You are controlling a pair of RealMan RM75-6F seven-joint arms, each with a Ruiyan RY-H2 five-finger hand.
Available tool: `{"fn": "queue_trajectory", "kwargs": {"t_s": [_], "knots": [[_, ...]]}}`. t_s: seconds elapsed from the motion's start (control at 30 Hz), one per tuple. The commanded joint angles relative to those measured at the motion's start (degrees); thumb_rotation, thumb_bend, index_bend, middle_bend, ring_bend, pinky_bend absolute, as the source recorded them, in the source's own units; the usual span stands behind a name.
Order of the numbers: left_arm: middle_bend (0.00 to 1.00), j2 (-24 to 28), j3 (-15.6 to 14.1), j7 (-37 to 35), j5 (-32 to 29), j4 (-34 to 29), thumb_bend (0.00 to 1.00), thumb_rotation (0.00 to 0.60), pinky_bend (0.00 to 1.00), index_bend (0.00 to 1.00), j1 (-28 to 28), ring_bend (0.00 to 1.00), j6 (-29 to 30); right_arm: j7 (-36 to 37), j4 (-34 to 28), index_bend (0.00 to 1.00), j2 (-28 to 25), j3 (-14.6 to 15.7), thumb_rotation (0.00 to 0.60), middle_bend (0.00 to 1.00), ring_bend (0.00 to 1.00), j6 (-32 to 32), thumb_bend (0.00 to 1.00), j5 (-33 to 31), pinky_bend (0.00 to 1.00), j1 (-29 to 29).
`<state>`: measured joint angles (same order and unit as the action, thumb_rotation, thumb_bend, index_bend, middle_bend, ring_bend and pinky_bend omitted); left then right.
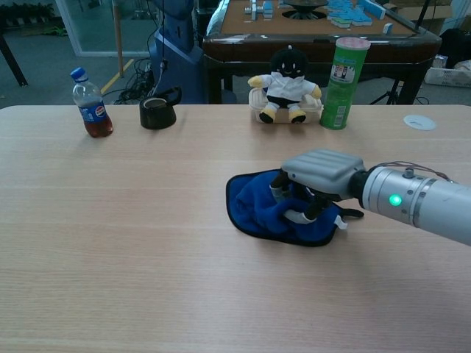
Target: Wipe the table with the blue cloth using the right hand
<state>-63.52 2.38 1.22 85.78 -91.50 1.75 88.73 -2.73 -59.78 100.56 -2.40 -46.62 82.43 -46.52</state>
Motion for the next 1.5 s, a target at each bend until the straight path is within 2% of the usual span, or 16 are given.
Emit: {"fn": "queue_trajectory", "kwargs": {"t_s": [0.03,0.2,0.4,0.63,1.1,1.2,1.5], "knots": [[0.24,0.0,0.0,0.0,0.0,0.0,0.29,0.6,0.17,0.32,0.0,0.19,-0.1,-0.3,2.7,0.7,0.3,-0.6,0.6,0.56,0.57,0.8,0.6,-1.3,0.82,0.4],[0.24,0.0,0.0,0.2,0.1,-0.2,0.29,0.6,0.17,0.32,0.1,0.19,-0.2,-0.7,7.2,0.7,1.1,-2.0,0.6,0.56,0.57,1.4,0.6,-3.0,0.82,0.3],[0.24,0.2,-0.1,0.1,0.1,-0.4,0.29,0.6,0.17,0.32,0.1,0.19,-0.3,-0.7,13.2,0.7,2.0,-5.4,0.6,0.56,0.57,1.9,0.6,-6.0,0.82,-0.6],[0.24,0.3,-0.1,0.2,0.0,-0.5,0.29,0.6,0.17,0.32,0.2,0.19,-0.6,-0.8,15.5,0.7,3.7,-7.5,0.6,0.56,0.57,2.4,0.6,-7.1,0.82,-2.3],[0.24,0.5,-0.3,-0.4,0.1,-0.5,0.29,0.6,0.17,0.32,-0.3,0.19,0.0,-0.7,13.2,0.7,8.5,-4.7,0.6,0.56,0.57,4.0,0.6,-3.5,0.82,-4.6],[0.24,0.6,-0.3,-0.7,0.0,-0.5,0.29,0.6,0.17,0.32,-0.5,0.19,0.2,0.6,11.4,0.7,8.0,-4.0,0.6,0.56,0.57,3.7,0.6,-2.6,0.82,-4.3],[0.24,0.4,-0.4,-0.7,0.4,-0.4,0.29,0.6,0.17,0.32,-0.3,0.19,-0.1,6.7,0.7,0.7,2.7,-0.5,0.6,0.56,0.57,1.0,0.6,1.5,0.82,-2.1]]}}
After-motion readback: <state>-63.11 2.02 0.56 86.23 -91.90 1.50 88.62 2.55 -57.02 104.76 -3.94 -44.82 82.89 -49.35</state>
